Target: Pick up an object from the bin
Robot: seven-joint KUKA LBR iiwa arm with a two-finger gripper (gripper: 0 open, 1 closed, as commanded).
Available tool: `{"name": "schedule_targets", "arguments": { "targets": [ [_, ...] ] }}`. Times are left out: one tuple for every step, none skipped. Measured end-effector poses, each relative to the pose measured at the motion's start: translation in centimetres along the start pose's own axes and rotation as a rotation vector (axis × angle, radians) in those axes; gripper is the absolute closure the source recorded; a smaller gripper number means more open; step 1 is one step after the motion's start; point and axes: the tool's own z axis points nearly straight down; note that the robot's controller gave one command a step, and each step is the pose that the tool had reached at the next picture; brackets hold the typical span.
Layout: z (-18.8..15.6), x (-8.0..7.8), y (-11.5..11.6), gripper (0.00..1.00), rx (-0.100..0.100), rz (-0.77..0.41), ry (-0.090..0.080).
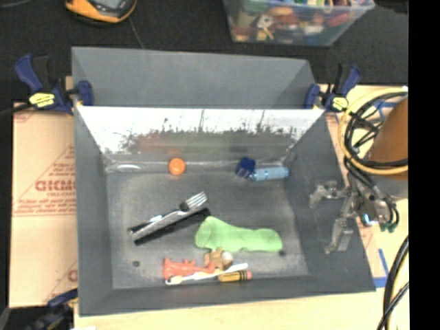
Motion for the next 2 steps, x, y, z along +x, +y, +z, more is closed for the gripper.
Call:
{"name": "schedule_targets", "arguments": {
  "targets": [
    [-0.3,-0.2,0.1,0.00,0.002,-0.003,-0.007],
    [12.8,1.4,10.4,0.00,0.000,0.059,-0.009]
  ]
}}
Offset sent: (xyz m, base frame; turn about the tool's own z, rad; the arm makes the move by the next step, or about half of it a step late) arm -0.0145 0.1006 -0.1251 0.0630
